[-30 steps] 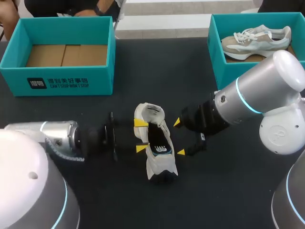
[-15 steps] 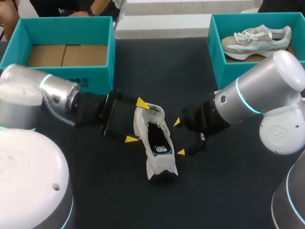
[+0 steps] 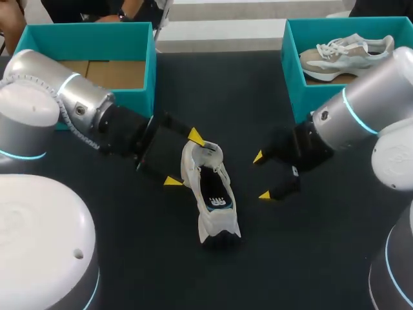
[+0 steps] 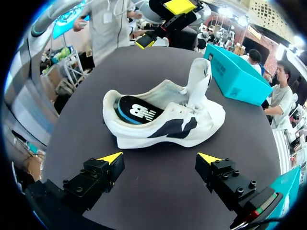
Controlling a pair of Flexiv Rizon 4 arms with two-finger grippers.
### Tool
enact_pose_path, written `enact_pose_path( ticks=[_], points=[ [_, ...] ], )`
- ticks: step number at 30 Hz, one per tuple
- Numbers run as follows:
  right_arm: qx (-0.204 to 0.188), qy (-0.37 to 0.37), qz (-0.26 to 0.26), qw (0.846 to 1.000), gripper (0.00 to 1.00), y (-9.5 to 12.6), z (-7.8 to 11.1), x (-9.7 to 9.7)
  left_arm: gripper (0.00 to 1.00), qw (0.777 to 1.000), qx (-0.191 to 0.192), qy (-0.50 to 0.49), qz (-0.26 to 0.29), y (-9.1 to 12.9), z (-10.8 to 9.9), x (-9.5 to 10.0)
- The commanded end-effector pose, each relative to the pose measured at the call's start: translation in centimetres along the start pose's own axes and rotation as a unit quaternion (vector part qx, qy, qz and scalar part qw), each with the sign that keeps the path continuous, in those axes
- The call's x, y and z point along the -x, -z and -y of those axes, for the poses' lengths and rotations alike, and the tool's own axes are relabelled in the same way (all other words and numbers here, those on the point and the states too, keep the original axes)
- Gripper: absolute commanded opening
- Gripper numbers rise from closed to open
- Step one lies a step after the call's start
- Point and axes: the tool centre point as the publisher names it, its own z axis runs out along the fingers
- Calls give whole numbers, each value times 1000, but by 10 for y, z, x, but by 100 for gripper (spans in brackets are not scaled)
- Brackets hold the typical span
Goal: Take the shoe out of the shoebox, open the shoe tongue, remove and reinsert the insole, then place the shoe into the shoebox
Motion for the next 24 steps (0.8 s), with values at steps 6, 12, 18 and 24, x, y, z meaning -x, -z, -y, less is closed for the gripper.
enact_pose_path(
  ticks=[6,12,18,24],
  points=[
    [-79,-27,-18,996,100,117,8,-17,100,1000,1,0,-1,0,1,0],
    [-130,-55,36,989,100,143,1,-10,100,1000,1,0,-1,0,1,0],
    [-130,-55,36,989,100,143,1,-10,100,997,-17,-30,-70,13,4,8],
    [-130,-55,36,989,100,143,1,-10,100,986,-13,-60,-156,40,-2,28]
  ],
)
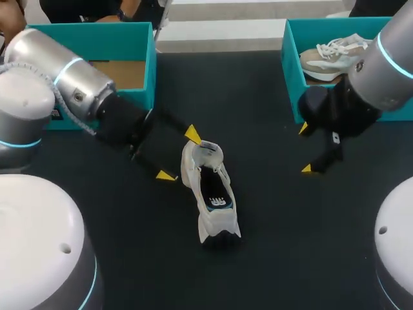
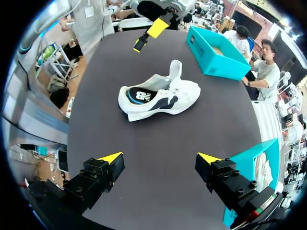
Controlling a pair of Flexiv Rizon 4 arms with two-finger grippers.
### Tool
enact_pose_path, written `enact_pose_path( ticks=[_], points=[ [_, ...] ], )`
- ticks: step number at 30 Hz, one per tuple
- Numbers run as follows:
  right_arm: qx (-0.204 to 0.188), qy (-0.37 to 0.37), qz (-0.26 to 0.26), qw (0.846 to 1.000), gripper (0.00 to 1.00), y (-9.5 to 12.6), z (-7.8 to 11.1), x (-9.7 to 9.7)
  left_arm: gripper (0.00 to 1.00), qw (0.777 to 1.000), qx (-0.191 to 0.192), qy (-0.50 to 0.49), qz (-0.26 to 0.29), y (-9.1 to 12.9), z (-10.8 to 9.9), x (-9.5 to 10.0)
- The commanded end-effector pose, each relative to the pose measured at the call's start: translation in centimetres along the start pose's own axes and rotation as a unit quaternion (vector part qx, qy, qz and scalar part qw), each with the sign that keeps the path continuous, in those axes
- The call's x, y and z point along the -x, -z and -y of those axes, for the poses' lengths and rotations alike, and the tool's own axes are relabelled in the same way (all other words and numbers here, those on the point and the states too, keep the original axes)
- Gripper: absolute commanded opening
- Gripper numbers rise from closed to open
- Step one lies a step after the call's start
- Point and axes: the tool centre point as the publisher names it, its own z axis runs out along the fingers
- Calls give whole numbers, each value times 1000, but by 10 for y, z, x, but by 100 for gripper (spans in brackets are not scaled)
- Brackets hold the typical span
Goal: Take the shoe out of the shoebox, open the shoe tongue, remove and reinsert the insole, then place the shoe into the shoebox
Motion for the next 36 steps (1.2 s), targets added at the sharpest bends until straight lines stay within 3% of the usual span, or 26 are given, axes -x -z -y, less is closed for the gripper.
enact_pose_path(
  ticks=[1,5,6,7,8,9,13,18,26,29,36],
  points=[
    [2,1,2,1000,100,8,3,-4,100,993,-6,-24,-112,32,-15,21],
    [2,1,2,1000,100,8,3,-4,100,982,-7,-57,-179,43,-25,30],
    [2,1,2,1000,100,8,3,-4,85,977,-4,-75,-202,44,-26,32],
    [2,1,2,1000,100,8,3,-4,54,973,1,-87,-214,45,-27,34],
    [2,1,2,1000,100,8,3,-4,31,971,4,-93,-220,45,-27,38],
    [2,1,2,1000,100,8,3,-4,0,968,1,-104,-228,45,-27,40],
    [2,1,2,1000,100,8,3,-4,0,953,9,-142,-268,42,-25,46],
    [2,1,2,1000,100,8,3,-4,0,931,47,-178,-316,27,-29,42],
    [2,1,2,1000,100,8,3,-4,0,923,61,-177,-337,0,-20,25],
    [2,1,2,1000,100,8,3,-4,0,925,89,-174,-327,-8,-21,20],
    [2,1,2,1000,100,8,3,-4,0,925,89,-174,-327,-8,-21,20]
  ],
)
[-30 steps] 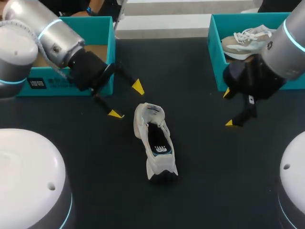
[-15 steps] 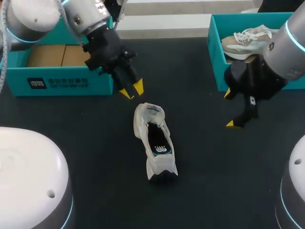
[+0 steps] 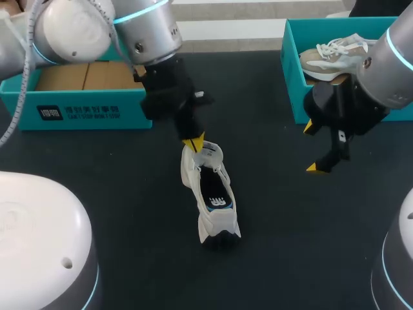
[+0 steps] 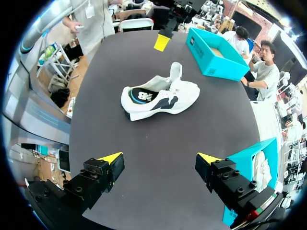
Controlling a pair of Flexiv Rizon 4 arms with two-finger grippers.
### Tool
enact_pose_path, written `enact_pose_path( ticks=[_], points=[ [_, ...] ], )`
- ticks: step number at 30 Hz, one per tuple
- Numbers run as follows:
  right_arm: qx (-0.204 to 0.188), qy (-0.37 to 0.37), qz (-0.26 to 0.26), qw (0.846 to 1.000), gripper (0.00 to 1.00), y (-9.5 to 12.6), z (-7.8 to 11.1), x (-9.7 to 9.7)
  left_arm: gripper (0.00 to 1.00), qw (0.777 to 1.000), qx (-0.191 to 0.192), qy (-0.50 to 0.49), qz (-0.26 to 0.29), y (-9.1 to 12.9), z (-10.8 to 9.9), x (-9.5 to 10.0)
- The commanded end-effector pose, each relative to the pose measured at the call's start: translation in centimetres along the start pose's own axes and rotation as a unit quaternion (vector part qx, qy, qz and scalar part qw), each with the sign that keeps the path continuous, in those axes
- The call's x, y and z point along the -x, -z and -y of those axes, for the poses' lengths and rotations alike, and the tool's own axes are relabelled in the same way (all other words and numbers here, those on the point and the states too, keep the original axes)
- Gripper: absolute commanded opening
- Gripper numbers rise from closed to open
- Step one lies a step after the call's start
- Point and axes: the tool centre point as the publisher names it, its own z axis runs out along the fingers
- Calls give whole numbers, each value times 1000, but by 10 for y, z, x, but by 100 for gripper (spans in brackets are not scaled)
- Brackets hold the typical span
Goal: Take the shoe out of the shoebox, open the shoe tongue, remove and reinsert the insole, then place the shoe into the shoebox
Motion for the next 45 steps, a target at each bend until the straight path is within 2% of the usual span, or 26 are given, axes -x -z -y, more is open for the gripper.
enact_pose_path(
  ticks=[1,11,16,21,34,45],
  points=[
    [0,0,1,1000,100,-1,0,-1,0,1000,11,0,3,0,4,-3],
    [0,0,1,1000,100,-1,0,-1,0,1000,11,0,3,0,4,-3],
    [0,0,1,1000,100,-1,0,-1,0,998,4,38,-56,-16,1,-3],
    [0,0,1,1000,100,-1,0,-1,0,993,9,90,-74,-22,-10,-5],
    [0,0,1,1000,100,-1,0,-1,0,980,15,160,-116,-72,-29,-22],
    [0,0,1,1000,100,-1,0,-1,0,974,39,197,-108,-100,-23,-30]
  ],
)
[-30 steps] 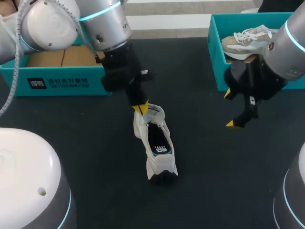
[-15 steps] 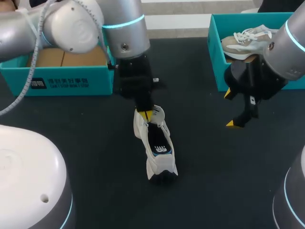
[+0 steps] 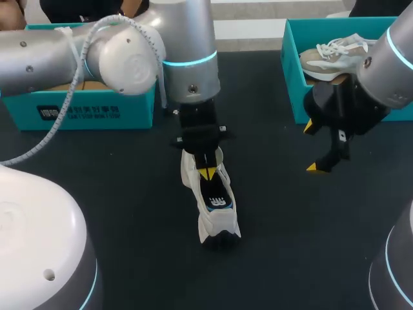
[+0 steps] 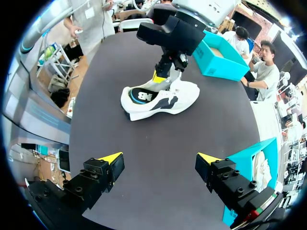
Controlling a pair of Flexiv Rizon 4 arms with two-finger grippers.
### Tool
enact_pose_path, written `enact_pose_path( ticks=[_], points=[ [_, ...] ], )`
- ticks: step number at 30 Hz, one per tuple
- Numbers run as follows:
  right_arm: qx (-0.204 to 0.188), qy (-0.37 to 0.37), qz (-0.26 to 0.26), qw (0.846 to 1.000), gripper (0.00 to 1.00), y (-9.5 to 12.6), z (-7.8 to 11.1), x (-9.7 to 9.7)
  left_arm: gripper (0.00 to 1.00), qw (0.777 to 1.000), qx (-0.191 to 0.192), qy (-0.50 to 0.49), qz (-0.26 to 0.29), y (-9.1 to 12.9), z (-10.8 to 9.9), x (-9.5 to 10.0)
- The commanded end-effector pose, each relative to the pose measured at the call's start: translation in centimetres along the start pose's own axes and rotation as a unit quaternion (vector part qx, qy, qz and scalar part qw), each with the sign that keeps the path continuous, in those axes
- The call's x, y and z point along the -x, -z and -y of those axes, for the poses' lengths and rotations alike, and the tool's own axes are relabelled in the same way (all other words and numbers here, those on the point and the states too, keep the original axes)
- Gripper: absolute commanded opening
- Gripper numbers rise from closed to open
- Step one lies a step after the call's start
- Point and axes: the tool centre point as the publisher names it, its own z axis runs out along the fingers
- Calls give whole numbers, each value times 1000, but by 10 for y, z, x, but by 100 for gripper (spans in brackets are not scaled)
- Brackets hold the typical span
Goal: Take the shoe out of the shoebox, open the shoe tongue, remove and reinsert the insole, then place the shoe into the shoebox
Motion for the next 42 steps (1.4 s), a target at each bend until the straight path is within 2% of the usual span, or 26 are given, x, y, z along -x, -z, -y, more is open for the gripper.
enact_pose_path(
  ticks=[1,2,19,21,24,34,35,42],
  points=[
    [0,0,1,1000,100,-1,0,-1,0,1000,5,11,9,-12,5,-3],
    [0,0,1,1000,100,-1,0,-1,0,1000,-12,1,21,-11,6,-3],
    [0,0,1,1000,100,-1,0,-1,0,1000,-13,1,20,-13,8,-2],
    [0,0,1,1000,100,-1,0,-1,0,1000,-7,4,17,-23,17,2],
    [0,0,1,1000,100,-1,0,-1,0,1000,1,10,10,-34,18,6],
    [0,0,1,1000,100,-1,0,-1,0,999,15,26,17,-59,6,14],
    [0,0,1,1000,100,-1,0,-1,0,999,26,27,11,-63,4,15],
    [0,0,1,1000,100,-1,0,-1,0,999,29,37,-6,-84,-7,14]
  ],
)
